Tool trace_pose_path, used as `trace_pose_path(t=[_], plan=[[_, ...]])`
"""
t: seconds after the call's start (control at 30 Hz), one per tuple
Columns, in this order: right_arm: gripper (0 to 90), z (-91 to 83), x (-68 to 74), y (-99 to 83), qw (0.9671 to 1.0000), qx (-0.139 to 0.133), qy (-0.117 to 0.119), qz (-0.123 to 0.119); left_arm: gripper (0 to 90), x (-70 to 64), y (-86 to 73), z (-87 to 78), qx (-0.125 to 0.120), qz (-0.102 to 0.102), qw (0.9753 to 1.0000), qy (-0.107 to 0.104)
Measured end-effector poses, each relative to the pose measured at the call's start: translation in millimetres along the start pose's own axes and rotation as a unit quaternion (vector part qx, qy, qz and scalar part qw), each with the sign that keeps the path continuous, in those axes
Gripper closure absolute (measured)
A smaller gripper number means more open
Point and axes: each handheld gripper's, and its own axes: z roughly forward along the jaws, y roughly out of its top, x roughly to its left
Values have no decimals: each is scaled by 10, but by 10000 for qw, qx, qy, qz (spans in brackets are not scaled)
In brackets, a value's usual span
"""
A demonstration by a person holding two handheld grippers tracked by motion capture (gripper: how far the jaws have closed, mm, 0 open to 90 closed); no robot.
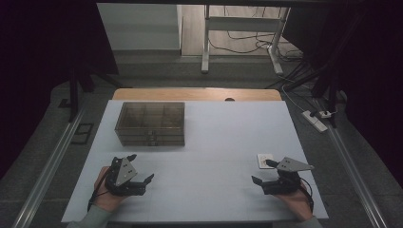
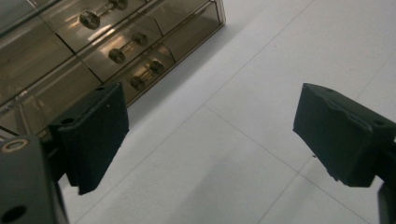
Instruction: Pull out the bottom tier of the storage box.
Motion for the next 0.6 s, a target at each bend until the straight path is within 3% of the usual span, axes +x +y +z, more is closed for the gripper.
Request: trace_pose_path(t=[0.17, 0.4, 0.6], plan=[[111, 11, 1, 8, 10000, 4, 0, -7, 88, -29, -14, -4, 104, 258, 9995, 161], [111, 33, 5, 7, 10000, 33, 12, -43, 94, -10, -40, -6, 24, 432, 9982, 407], [111, 20, 8, -3, 10000, 53, -10, -54, 112, -17, -52, 30, -43, 768, 9952, 610]])
